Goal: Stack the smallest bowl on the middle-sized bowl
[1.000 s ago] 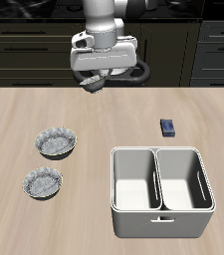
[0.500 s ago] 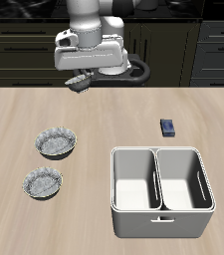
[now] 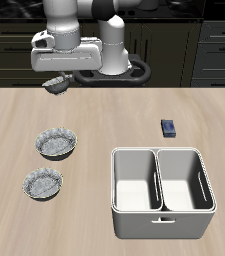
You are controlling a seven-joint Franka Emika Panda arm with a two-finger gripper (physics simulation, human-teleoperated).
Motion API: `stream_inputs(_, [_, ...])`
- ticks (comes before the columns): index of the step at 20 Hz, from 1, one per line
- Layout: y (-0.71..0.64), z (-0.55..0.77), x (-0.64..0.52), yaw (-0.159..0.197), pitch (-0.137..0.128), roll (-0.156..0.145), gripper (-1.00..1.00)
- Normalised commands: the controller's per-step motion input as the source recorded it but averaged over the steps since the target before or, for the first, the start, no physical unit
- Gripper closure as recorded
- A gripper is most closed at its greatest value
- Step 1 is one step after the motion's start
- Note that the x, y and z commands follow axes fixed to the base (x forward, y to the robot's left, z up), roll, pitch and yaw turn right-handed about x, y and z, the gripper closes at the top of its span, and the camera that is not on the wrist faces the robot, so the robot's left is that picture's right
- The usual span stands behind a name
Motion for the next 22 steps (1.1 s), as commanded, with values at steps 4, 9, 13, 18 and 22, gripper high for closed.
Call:
stream_inputs(4, [-0.43,0.05,0.14,-0.025,0.047,0.020,1.00])
stream_inputs(9, [-0.36,0.05,0.17,-0.015,-0.001,-0.039,1.00])
stream_inputs(13, [-0.17,0.02,0.23,0.022,0.001,-0.003,1.00])
stream_inputs(18, [0.05,0.05,0.30,-0.008,0.020,0.027,1.00])
stream_inputs(22, [0.18,0.08,0.24,0.014,-0.007,0.060,1.00])
